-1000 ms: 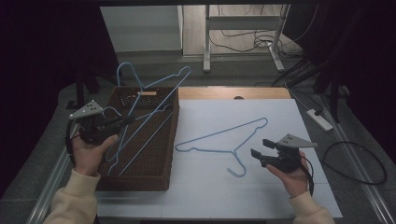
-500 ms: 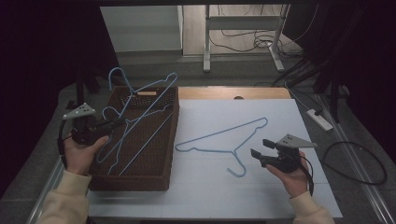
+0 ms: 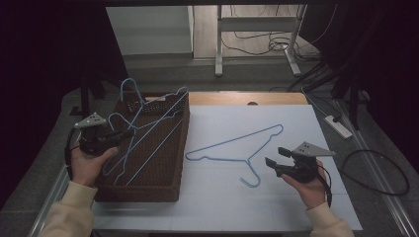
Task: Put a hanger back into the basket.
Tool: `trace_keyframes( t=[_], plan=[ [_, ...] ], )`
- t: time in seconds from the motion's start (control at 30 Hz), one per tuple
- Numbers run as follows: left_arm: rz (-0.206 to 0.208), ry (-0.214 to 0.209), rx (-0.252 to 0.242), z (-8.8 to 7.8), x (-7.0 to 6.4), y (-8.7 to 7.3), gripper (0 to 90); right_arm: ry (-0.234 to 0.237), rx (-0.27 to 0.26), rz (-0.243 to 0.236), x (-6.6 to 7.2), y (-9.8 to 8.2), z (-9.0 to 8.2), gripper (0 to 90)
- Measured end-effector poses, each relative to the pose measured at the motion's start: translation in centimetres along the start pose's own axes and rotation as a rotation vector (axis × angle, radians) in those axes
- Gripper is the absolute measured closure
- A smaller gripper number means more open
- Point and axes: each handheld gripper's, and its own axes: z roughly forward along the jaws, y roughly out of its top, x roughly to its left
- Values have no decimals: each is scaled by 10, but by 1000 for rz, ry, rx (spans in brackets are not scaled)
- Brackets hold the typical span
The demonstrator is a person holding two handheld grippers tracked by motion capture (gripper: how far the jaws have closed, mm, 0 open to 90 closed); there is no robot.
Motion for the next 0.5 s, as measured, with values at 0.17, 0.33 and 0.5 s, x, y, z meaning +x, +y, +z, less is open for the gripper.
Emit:
trace_keyframes(
  t=[0.17, 0.33, 0.5],
  plan=[
    [-8, 8, 8, -2, 3, -3, 861, -1, 0, 1, 0, 0, 0, 336],
    [-14, 8, 35, -1, 6, -7, 861, -1, 0, 2, 0, 0, 0, 336],
    [-13, 0, 78, 9, 6, -10, 861, 1, 2, 0, 1, 0, 1, 336]
  ],
)
